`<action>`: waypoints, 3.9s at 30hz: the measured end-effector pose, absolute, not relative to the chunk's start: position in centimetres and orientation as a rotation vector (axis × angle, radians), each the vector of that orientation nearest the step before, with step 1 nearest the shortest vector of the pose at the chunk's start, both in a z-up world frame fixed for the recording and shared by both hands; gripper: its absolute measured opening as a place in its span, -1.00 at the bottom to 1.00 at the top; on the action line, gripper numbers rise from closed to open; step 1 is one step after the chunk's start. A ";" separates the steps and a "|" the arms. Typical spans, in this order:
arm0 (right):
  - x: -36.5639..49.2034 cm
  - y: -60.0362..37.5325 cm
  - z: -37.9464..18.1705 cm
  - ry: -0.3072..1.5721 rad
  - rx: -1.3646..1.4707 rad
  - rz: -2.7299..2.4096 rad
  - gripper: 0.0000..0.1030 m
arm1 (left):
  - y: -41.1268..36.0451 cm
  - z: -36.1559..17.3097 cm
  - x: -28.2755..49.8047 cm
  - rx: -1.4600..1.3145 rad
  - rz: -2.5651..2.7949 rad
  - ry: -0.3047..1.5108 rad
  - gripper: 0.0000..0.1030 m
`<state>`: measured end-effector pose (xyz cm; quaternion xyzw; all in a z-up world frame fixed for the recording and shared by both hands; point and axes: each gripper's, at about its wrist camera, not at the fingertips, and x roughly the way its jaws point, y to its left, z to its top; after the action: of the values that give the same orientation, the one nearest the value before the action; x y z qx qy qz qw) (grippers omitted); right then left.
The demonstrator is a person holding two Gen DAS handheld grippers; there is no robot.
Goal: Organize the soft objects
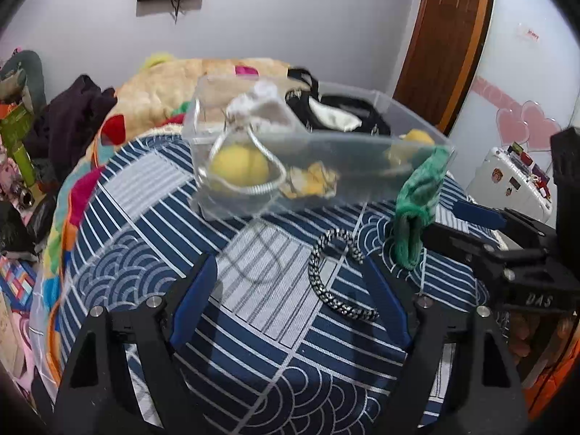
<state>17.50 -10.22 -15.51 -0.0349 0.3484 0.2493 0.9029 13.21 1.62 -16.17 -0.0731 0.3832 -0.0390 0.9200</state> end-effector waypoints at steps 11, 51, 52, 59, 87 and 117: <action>18.9 -10.0 -17.1 0.783 -0.007 0.520 0.43 | 0.3 -17.2 15.4 -0.163 -0.100 0.830 -0.38; 16.5 -11.5 -8.7 0.465 0.006 0.506 -0.69 | 2.2 -7.0 14.9 -0.174 -0.054 0.509 -0.88; 16.7 -11.5 -8.5 0.455 0.008 0.500 -0.69 | 2.3 -6.8 15.2 -0.173 -0.049 0.502 -0.88; 18.6 -11.2 -8.1 0.435 0.017 0.457 -0.69 | 2.3 -6.9 18.0 -0.157 -0.015 0.496 -0.88; 22.0 -9.4 -12.0 0.638 -0.021 0.457 -0.27 | 2.1 -11.4 21.1 -0.088 -0.044 0.643 -0.34; 10.8 -11.1 -1.9 0.200 0.005 0.522 0.62 | 1.4 0.1 5.2 -0.088 -0.031 0.202 0.76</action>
<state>10.76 -11.08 -1.90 0.0024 0.0986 0.2577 0.9612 5.23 1.42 0.11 -0.0441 0.1006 -0.0153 0.9938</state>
